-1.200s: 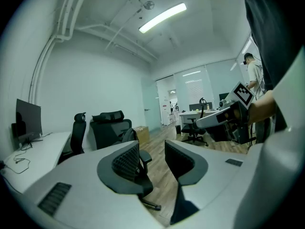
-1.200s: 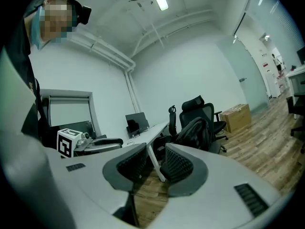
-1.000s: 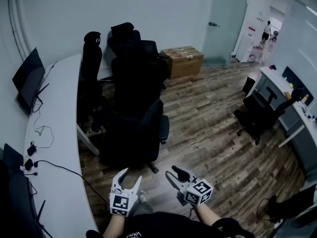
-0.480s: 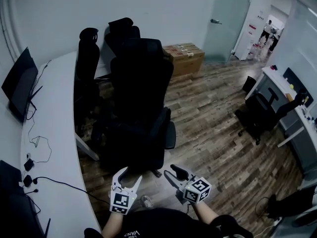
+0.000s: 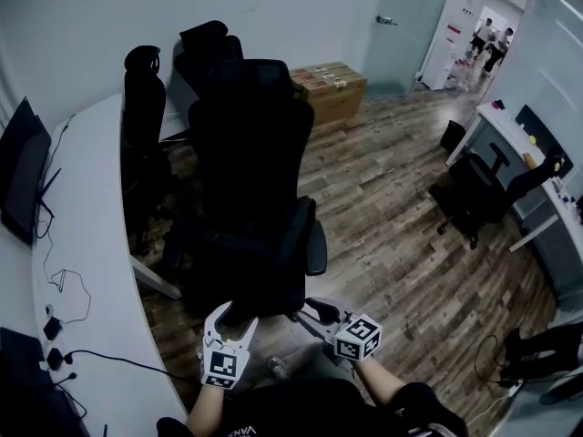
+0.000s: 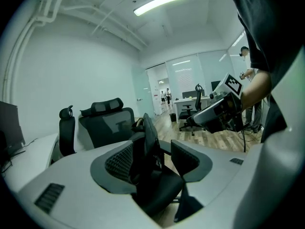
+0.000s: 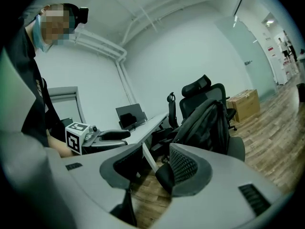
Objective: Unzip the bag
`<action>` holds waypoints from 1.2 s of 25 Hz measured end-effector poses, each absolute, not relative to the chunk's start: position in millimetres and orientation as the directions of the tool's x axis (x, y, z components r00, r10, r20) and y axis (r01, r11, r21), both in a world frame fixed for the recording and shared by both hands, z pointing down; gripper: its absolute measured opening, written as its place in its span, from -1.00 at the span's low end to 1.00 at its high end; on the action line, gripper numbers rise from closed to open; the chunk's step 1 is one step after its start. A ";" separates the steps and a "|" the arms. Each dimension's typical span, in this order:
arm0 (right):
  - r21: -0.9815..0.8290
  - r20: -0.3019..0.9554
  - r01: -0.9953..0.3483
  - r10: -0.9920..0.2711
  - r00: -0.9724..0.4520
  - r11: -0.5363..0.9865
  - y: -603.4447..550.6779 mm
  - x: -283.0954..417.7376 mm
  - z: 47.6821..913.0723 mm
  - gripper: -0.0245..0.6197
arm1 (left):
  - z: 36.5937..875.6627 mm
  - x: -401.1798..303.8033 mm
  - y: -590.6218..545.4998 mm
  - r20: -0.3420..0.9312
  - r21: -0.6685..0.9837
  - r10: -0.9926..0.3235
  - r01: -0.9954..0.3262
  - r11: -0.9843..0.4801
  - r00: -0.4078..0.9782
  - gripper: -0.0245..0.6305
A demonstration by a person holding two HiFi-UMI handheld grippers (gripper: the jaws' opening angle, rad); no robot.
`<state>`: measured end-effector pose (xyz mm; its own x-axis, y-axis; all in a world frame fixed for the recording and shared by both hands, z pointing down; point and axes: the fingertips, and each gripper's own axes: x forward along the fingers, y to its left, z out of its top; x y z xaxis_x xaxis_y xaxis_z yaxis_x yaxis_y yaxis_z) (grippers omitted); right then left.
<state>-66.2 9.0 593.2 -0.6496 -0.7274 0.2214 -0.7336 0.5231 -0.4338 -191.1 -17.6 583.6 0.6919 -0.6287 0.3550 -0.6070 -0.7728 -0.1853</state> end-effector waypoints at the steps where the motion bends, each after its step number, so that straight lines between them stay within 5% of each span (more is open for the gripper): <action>1: -0.434 0.227 -0.729 -0.718 -0.658 0.530 1.4 -66.4 599.3 -0.43 | 585.7 -190.9 -24.2 0.354 -0.192 -0.635 -0.611 -0.768 0.687 -0.17; 22: -0.433 0.364 -0.536 -0.404 -0.839 0.724 -112.4 -83.3 704.3 -0.43 | 610.4 -156.5 -93.5 0.404 -0.192 -0.746 -0.748 -0.636 0.530 -0.17; 30: -0.470 0.325 -0.520 -0.408 -0.853 0.713 -121.8 -92.1 713.1 -0.43 | 621.2 -171.4 -87.2 0.448 -0.179 -0.755 -0.780 -0.600 0.478 -0.17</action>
